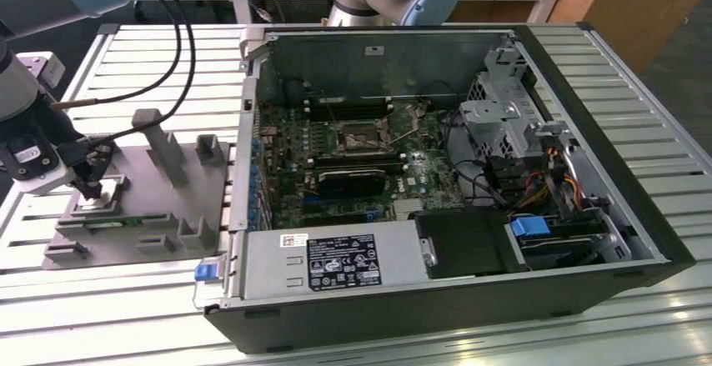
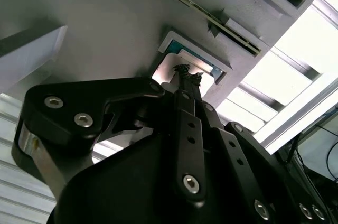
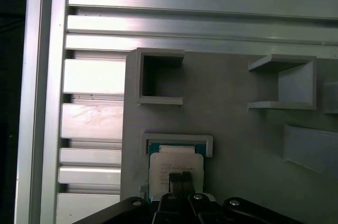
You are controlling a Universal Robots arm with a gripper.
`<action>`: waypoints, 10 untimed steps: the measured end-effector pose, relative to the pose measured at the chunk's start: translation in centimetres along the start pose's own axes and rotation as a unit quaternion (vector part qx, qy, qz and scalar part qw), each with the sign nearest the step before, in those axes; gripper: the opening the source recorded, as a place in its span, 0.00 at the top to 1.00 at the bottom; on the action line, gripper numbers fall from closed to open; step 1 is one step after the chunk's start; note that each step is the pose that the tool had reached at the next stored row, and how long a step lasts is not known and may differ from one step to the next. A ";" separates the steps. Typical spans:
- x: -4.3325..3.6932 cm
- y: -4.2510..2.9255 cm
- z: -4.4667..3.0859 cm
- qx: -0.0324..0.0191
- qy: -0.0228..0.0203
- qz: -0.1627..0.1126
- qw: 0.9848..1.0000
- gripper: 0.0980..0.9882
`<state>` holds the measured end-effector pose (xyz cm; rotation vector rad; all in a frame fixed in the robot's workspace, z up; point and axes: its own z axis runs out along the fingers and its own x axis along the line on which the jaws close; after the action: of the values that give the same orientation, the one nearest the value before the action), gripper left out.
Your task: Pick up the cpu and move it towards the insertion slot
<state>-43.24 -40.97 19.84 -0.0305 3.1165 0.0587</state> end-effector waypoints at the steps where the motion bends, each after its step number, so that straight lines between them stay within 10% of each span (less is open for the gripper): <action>1: 0.00 0.00 0.01 0.000 0.000 0.000 1.000 0.98; 10: 0.00 0.00 0.04 0.000 0.000 0.000 1.000 0.59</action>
<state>-43.24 -40.97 19.80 -0.0305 3.1165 0.0587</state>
